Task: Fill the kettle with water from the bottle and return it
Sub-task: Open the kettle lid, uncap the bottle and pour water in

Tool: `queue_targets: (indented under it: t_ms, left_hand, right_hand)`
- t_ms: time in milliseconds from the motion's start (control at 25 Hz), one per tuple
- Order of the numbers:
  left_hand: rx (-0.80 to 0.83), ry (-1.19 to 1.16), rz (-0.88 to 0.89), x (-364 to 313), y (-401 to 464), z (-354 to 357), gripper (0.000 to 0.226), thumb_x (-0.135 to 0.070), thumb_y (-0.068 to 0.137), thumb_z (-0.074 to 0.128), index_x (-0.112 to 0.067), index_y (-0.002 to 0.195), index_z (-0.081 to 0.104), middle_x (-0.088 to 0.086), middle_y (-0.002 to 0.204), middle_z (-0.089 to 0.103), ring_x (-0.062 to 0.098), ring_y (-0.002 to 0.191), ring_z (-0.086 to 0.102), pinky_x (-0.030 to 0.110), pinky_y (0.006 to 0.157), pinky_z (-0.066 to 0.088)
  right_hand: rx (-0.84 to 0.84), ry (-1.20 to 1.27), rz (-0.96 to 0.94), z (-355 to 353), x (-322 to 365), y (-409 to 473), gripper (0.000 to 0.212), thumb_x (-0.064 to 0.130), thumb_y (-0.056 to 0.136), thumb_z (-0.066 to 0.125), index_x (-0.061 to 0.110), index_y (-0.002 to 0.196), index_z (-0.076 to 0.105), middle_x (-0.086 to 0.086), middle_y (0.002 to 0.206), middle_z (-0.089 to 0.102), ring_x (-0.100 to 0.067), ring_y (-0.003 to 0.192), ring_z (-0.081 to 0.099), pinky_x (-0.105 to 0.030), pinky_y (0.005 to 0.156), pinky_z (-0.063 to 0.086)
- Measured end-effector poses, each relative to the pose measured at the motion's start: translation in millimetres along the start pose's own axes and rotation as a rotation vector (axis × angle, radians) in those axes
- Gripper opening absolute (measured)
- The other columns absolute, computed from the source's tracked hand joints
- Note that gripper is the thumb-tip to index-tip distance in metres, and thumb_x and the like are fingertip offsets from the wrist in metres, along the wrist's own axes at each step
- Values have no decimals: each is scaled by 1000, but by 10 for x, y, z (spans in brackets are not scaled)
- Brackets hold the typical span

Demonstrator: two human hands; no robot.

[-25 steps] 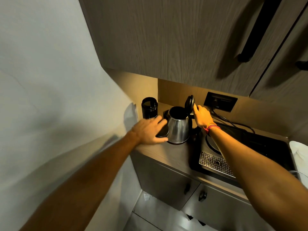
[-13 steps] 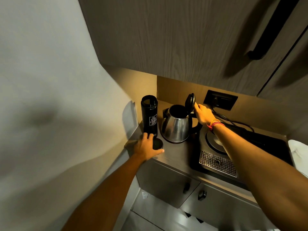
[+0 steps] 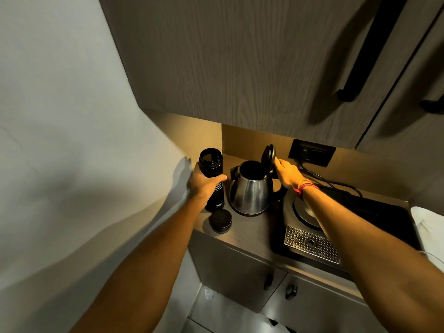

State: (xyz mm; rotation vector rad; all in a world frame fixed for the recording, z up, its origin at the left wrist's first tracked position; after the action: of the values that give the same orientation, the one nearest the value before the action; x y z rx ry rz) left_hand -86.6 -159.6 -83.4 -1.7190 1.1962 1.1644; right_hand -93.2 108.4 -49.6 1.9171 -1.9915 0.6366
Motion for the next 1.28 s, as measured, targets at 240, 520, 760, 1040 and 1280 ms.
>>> queue_targets:
  t_ms: [240, 520, 760, 1040, 1280]
  left_hand:
    - [3, 213, 194, -119, 7, -138, 71, -36, 62, 90, -20, 124, 60, 3, 111, 71, 24, 101, 68, 38, 87, 57]
    - [128, 512, 355, -301, -105, -115, 61, -60, 55, 75, -33, 106, 54, -11, 92, 64, 14, 83, 64, 30, 70, 51]
    - [206, 854, 445, -445, -187, 56, 70, -62, 61, 73, -21, 114, 53, 0, 101, 63, 24, 91, 64, 34, 72, 53]
    - [169, 1097, 485, -635, -144, 167, 75, -65, 66, 72, -15, 119, 54, 9, 108, 66, 29, 96, 65, 37, 77, 55]
    - [165, 1235, 569, -708, -100, 208, 73, -64, 65, 70, -17, 118, 54, 8, 105, 66, 26, 90, 64, 32, 71, 49]
  right_hand:
    - [5, 72, 35, -12, 22, -25, 48, 28, 102, 30, 8, 146, 29, -25, 130, 51, -42, 112, 54, -44, 94, 44]
    - [8, 155, 88, 1, 33, -56, 47, 31, 103, 24, 7, 140, 39, -25, 129, 53, -40, 113, 54, -43, 94, 41]
    - [18, 218, 138, 0, 40, -81, 52, 39, 101, 24, 6, 136, 44, -26, 130, 53, -43, 119, 52, -46, 98, 40]
    - [-27, 268, 211, -39, 23, -80, 64, 52, 97, 26, 3, 129, 51, -25, 128, 58, -42, 119, 53, -49, 100, 40]
    - [-14, 286, 221, -43, 23, -100, 65, 53, 97, 24, 3, 127, 52, -24, 122, 59, -43, 116, 54, -48, 97, 41]
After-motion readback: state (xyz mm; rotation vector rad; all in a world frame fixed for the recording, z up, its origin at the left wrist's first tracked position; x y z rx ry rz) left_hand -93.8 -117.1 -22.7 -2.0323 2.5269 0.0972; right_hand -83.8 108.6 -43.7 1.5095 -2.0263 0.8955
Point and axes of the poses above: each hand's wrist, its own y-axis towards the middle knuckle, its own z-axis out of the palm, x = y × z, the point moved 3 cm from there along y, towards the middle knuckle
